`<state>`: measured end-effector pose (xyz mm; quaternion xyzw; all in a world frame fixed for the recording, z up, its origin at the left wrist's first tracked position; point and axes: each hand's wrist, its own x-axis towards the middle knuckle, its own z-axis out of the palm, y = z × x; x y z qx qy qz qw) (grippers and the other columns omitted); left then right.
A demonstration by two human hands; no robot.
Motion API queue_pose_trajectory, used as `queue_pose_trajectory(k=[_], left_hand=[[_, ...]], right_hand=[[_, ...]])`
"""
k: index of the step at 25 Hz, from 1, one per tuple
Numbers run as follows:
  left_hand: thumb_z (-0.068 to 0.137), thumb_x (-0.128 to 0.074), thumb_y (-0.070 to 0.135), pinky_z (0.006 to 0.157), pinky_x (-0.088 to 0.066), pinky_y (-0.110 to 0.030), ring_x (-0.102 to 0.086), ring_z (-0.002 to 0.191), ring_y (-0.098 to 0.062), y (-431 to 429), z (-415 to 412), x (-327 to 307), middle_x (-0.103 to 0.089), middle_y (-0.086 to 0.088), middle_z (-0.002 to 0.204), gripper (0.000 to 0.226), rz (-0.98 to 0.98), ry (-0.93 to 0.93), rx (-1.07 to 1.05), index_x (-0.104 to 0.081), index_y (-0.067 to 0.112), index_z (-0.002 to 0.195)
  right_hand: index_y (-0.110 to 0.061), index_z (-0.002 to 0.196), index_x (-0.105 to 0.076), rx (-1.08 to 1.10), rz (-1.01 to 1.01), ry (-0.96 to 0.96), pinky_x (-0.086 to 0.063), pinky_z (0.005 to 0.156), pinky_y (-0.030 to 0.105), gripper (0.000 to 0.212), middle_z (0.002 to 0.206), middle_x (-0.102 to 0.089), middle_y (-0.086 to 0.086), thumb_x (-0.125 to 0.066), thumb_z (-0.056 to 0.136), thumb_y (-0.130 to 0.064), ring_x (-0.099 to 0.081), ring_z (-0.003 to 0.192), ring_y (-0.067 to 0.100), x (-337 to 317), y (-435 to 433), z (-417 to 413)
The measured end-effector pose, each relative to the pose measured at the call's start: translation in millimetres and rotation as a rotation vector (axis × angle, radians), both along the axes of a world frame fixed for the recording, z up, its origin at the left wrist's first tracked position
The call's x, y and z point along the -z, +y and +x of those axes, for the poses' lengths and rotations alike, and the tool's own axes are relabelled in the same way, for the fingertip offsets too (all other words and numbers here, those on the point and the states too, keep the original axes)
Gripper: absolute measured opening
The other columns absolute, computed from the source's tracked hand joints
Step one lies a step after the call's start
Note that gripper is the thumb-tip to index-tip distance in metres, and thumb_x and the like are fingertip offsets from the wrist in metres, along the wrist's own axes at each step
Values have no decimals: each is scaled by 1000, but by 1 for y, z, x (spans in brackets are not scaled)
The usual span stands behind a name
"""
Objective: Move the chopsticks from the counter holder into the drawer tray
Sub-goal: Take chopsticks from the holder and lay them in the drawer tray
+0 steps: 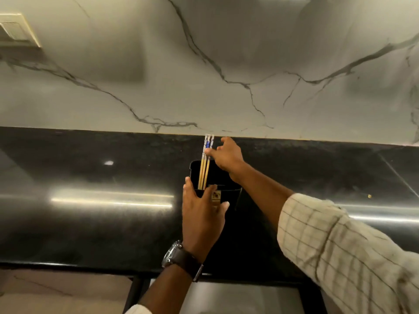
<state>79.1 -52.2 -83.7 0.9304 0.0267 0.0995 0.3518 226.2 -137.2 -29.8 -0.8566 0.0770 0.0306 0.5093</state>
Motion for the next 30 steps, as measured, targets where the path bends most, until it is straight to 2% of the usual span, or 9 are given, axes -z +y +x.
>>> queue_pose_trajectory(k=[4, 7, 9, 12, 15, 17, 20, 25, 30], left_hand=[[89, -69, 42, 122, -25, -43, -5, 157, -34, 11, 3, 12, -1, -19, 170, 59, 71, -25, 37, -48, 34, 144], [91, -66, 41, 125, -20, -43, -2, 157, -34, 17, 2, 7, 2, -19, 170, 64, 119, -5, 60, -42, 33, 150], [93, -64, 41, 126, -20, -44, -2, 158, -33, 17, -2, -5, 1, -19, 170, 69, 59, 7, 31, -36, 31, 154], [93, -65, 41, 119, -35, -47, -25, 153, -30, 19, -24, -21, -25, -14, 165, 66, -278, -34, -175, -40, 26, 152], [90, -68, 45, 106, -51, -38, -59, 128, -15, 12, -73, -24, -58, -2, 141, 56, -839, -29, -389, -53, 24, 140], [88, -71, 46, 100, -55, -31, -69, 117, -10, -2, -109, -23, -71, 1, 128, 53, -1207, 31, -366, -60, 22, 134], [89, -70, 47, 93, -58, -32, -74, 110, -17, -29, -150, -8, -77, -4, 117, 47, -1470, 187, -335, -67, 17, 125], [99, -59, 19, 79, -62, -39, -77, 99, -29, -52, -190, 56, -79, -14, 107, 25, -1499, 505, -695, -67, 5, 118], [107, -41, 8, 111, -41, -50, -54, 134, -36, -38, -194, 124, -58, -21, 143, 23, -1493, 985, -903, -54, 3, 125]], right_hand=[[-7, 91, -63, -72, -85, 13, -51, 60, 29, 29, 82, -67, 5, -81, 85, -28, -66, 76, 19, 13, 16, 33], [-5, 92, -72, -81, 6, -10, -62, 85, 40, 12, 91, -79, 10, -79, 87, -14, -77, 85, 19, 6, 21, 31], [-13, 89, -73, -56, 71, -164, -62, 90, 41, 4, 94, -80, 8, -76, 89, -10, -78, 88, 17, -19, 20, 16], [-27, 91, -67, 43, 170, -523, -65, 79, 36, 13, 90, -79, 1, -73, 92, -16, -78, 83, 11, -66, 0, -27], [-16, 97, -73, 192, 566, -710, -65, 70, 38, 8, 88, -81, 10, -76, 89, -18, -80, 80, 23, -84, -46, -97], [-11, 97, -74, 288, 797, -564, -63, 72, 38, 8, 89, -81, 13, -76, 90, -15, -80, 83, 29, -65, -69, -156], [-2, 105, -70, 536, 958, -122, -63, 69, 35, 12, 91, -81, 14, -69, 95, -8, -80, 85, 27, 2, -80, -242], [5, 109, -67, 925, 979, 483, -64, 57, 35, 19, 94, -79, 25, -70, 93, -4, -80, 73, 30, 119, -78, -333], [7, 129, -58, 982, 955, 822, -60, 52, 43, 28, 121, -68, 30, -55, 102, 2, -67, 78, 36, 193, -87, -352]])
